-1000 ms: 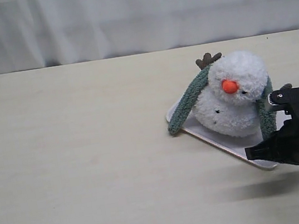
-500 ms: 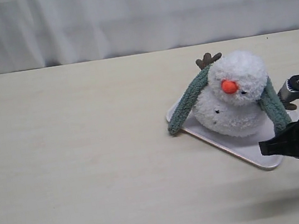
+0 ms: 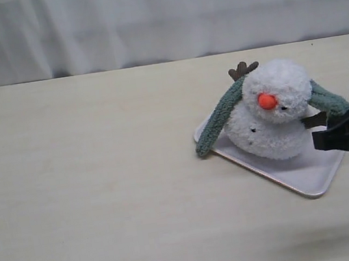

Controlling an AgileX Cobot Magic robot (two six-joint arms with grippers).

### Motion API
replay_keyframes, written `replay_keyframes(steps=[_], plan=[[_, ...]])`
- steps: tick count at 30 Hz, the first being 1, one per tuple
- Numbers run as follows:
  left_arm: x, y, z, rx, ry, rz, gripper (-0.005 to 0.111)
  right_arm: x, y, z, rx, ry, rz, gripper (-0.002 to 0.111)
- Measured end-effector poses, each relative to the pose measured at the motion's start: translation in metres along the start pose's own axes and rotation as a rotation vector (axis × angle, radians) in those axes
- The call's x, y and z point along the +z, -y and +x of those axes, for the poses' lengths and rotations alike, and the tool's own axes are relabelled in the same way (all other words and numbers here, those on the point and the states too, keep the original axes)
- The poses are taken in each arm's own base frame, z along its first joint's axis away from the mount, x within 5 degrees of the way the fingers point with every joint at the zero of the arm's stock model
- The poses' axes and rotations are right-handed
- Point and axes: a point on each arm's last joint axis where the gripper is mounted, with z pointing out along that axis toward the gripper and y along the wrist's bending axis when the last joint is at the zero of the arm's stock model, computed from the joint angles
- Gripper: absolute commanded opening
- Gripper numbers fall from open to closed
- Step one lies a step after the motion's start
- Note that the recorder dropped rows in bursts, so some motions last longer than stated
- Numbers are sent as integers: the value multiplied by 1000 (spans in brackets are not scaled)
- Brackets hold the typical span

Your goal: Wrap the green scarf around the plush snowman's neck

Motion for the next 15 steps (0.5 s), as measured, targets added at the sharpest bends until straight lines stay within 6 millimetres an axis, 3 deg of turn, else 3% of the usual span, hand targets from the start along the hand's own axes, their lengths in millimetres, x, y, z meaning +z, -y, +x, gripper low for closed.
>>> replay_keyframes(steps=[7, 15], plan=[[0, 0, 0, 0, 0, 0, 0, -2, 1, 2, -34, -29, 8, 4], [0, 0, 0, 0, 0, 0, 0, -7, 0, -12, -64, -23, 13, 4]])
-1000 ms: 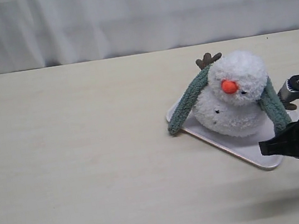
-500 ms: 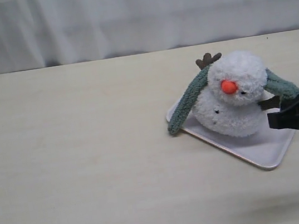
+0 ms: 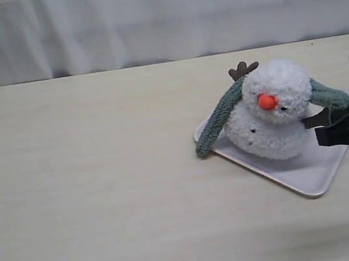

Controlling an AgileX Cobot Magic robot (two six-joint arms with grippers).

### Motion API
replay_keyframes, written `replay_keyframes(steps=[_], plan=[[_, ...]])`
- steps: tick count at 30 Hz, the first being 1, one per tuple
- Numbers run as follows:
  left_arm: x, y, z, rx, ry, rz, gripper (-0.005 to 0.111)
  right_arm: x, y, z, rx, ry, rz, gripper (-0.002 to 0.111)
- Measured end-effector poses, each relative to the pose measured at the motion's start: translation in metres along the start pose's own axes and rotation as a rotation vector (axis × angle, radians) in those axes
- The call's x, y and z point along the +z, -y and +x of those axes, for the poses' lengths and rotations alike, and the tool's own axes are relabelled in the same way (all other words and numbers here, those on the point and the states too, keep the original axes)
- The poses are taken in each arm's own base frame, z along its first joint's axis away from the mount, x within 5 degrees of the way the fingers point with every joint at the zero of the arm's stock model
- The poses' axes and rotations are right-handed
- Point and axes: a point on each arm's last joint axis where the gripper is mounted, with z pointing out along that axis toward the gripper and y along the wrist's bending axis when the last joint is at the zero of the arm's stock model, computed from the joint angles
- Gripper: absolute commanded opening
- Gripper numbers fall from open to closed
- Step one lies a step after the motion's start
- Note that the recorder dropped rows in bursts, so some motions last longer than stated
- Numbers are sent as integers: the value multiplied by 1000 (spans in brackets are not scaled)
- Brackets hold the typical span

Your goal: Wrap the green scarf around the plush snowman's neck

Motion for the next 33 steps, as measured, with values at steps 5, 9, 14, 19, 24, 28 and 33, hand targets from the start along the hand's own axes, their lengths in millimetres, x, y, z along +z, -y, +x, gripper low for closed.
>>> replay_keyframes(steps=[5, 9, 14, 19, 24, 28, 33], plan=[[0, 0, 0, 0, 0, 0, 0, -11, 1, -12, -30, 12, 11, 4], [0, 0, 0, 0, 0, 0, 0, -28, 3, -22, -52, 33, 47, 4], [0, 0, 0, 0, 0, 0, 0, -45, 6, -21, -51, 49, 76, 4], [0, 0, 0, 0, 0, 0, 0, -57, 10, -22, -65, 95, 120, 4], [0, 0, 0, 0, 0, 0, 0, -57, 16, -20, -33, 76, 184, 4], [0, 0, 0, 0, 0, 0, 0, -58, 19, -19, -18, 63, 216, 4], [0, 0, 0, 0, 0, 0, 0, -59, 22, -18, 0, 55, 246, 4]])
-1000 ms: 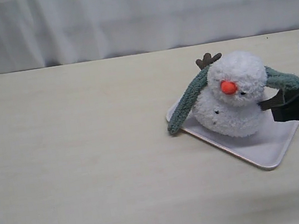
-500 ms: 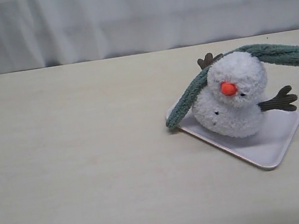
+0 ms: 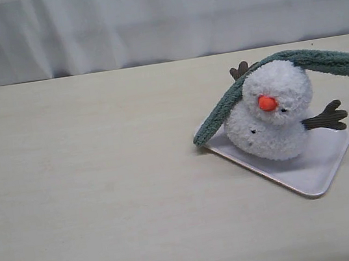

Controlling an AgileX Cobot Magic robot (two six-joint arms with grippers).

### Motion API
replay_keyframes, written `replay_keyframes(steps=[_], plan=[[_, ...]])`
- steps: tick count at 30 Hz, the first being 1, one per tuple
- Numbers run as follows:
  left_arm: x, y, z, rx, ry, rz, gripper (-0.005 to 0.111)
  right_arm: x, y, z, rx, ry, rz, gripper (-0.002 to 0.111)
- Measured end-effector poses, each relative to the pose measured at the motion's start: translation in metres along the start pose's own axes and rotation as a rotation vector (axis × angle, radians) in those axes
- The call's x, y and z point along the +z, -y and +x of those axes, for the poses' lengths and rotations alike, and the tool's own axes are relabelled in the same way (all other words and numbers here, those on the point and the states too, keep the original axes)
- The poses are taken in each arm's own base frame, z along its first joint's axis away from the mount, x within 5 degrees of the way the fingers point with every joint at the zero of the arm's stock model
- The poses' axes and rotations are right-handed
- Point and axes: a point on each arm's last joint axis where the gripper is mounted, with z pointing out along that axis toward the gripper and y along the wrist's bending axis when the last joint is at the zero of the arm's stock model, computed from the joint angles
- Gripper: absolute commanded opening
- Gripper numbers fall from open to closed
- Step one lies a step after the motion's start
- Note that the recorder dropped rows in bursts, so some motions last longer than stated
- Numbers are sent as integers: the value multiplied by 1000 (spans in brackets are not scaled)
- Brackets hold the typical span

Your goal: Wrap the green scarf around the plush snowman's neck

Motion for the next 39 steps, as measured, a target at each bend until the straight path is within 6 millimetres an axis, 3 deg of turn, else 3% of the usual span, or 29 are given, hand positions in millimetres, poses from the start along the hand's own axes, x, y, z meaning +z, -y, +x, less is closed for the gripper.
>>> replay_keyframes(steps=[9, 27, 39], plan=[[0, 0, 0, 0, 0, 0, 0, 3, 1, 1, 24, -15, 14, 4], [0, 0, 0, 0, 0, 0, 0, 73, -28, 22, 54, -251, -95, 4], [0, 0, 0, 0, 0, 0, 0, 73, -51, 24, 47, -277, -340, 4]])
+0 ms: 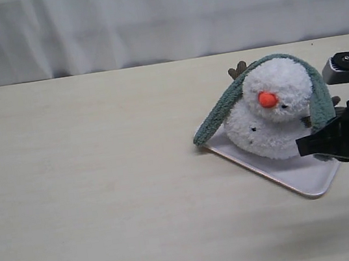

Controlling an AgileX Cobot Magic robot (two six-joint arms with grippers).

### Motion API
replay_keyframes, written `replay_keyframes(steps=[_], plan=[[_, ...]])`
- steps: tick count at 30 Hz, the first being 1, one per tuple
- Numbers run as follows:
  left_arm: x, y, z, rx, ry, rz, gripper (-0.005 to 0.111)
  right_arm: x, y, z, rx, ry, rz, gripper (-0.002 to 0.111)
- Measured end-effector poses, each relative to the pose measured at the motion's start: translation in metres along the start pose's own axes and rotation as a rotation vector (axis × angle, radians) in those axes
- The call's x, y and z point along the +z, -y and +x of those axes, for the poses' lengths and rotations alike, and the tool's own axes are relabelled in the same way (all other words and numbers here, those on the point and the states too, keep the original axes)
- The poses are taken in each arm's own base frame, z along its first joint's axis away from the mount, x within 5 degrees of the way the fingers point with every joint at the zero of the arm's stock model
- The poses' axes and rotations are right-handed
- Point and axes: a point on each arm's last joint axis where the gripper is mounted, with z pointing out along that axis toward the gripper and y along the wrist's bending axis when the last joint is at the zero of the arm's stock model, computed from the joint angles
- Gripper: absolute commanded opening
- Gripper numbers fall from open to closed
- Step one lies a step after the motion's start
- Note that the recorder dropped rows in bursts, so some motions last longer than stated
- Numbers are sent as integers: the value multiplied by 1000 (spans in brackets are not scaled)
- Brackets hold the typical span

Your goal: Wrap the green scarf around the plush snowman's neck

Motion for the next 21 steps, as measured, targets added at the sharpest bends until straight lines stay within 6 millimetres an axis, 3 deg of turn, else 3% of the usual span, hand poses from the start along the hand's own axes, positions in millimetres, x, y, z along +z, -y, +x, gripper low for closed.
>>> replay_keyframes(steps=[11, 21], plan=[[0, 0, 0, 0, 0, 0, 0, 32, 3, 12, 1, -157, -11, 4], [0, 0, 0, 0, 0, 0, 0, 48, 5, 17, 9, -213, -3, 4]])
